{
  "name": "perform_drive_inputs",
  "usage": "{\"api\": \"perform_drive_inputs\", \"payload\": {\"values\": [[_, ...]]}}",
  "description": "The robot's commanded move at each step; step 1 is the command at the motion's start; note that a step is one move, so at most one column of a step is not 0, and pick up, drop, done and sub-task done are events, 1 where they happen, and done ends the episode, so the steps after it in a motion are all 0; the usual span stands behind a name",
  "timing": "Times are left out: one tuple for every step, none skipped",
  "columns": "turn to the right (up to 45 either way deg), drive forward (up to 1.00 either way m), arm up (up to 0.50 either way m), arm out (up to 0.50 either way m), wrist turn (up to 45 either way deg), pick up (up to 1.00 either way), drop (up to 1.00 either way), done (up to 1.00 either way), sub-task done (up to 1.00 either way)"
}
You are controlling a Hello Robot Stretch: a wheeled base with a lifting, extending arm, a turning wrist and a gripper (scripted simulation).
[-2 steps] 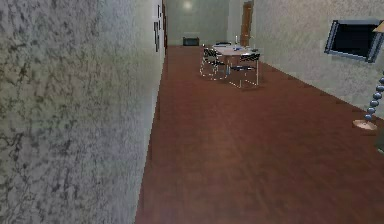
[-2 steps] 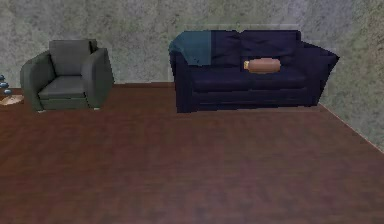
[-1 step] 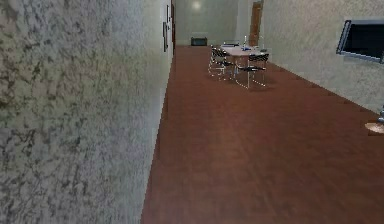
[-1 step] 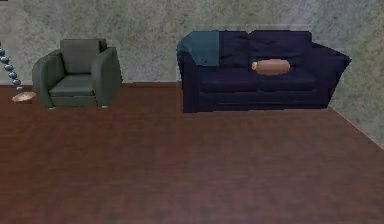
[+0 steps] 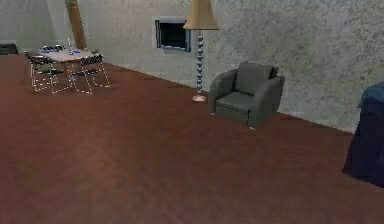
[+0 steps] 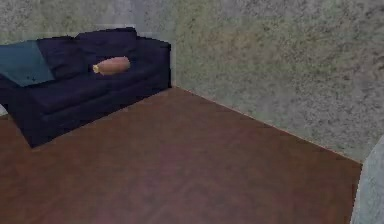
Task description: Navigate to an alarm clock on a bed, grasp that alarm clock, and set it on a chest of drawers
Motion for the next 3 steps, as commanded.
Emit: {"api": "perform_drive_inputs", "payload": {"values": [[45.0, 0.0, 0.0, 0.0, 0.0, 0.0, 0.0, 0.0, 0.0], [30.0, 0.0, 0.0, 0.0, 0.0, 0.0, 0.0, 0.0, 0.0], [0.0, 0.2, 0.0, 0.0, 0.0, 0.0, 0.0, 0.0, 0.0]]}}
